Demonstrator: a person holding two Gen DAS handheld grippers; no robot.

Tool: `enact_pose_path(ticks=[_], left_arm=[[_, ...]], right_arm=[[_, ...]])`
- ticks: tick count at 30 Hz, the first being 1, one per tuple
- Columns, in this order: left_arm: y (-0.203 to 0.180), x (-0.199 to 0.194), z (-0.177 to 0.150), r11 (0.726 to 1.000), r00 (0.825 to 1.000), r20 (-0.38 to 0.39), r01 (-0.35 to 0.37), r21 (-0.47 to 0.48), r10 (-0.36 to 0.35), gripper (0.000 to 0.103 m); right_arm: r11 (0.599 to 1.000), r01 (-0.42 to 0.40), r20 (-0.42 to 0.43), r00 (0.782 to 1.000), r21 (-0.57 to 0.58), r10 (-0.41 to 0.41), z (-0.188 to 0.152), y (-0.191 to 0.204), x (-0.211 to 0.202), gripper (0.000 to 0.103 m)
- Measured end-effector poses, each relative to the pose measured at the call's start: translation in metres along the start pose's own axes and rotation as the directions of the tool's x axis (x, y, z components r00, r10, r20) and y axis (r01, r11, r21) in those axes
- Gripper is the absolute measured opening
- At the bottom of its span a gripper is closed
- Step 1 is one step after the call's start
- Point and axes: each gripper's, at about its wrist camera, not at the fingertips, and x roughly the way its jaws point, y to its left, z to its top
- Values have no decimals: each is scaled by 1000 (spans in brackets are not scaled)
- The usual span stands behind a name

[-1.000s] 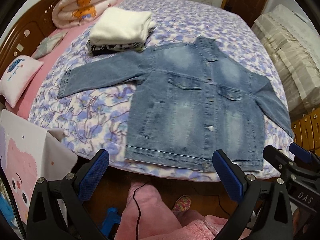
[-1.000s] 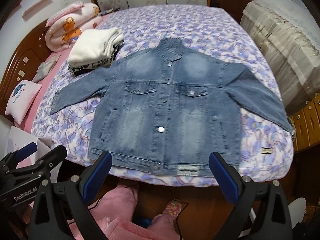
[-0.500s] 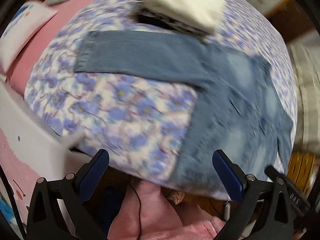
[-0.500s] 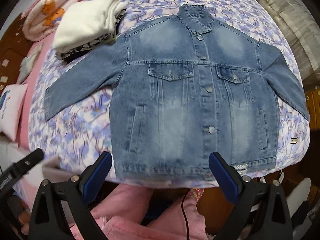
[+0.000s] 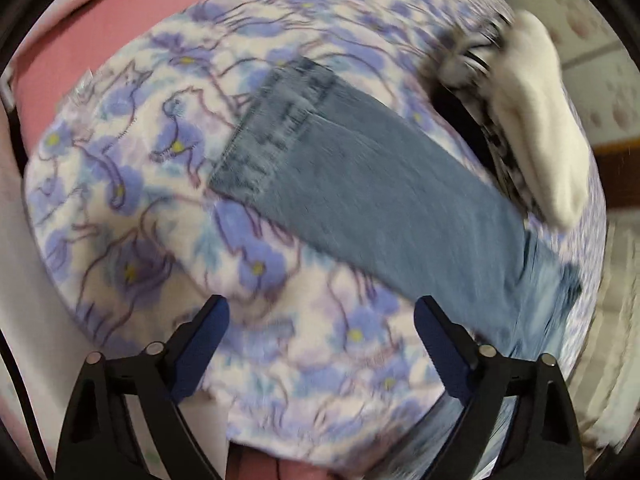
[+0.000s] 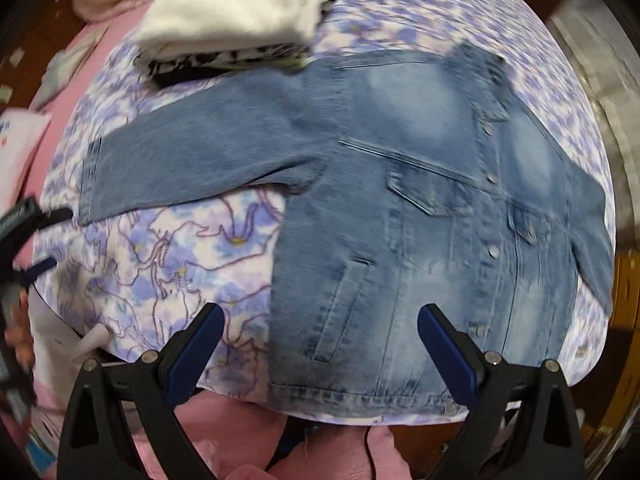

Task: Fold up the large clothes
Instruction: 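Grasp the cuff of the sleeve nearest the left tool with the left tool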

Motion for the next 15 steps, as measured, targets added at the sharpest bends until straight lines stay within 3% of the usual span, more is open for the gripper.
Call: enact_pose_path(ticks=[5, 9, 11, 15], left_arm=[[27, 30, 28, 990, 998, 11, 59, -131, -58, 73], [46, 51, 43, 969, 996, 36, 86, -231, -80, 65], [56, 63, 51, 954, 994, 52, 111, -277, -100, 53], [71, 77, 59, 930, 996, 53, 83, -358, -69, 49]], right_arm=[[999, 10, -30, 999, -50, -11, 10, 20, 11, 98], [995, 15, -63, 998, -96, -21, 14, 32, 22, 98], [992, 19, -78, 997, -125, -29, 14, 39, 27, 98], [984, 20, -80, 996, -178, -35, 11, 45, 30, 98]])
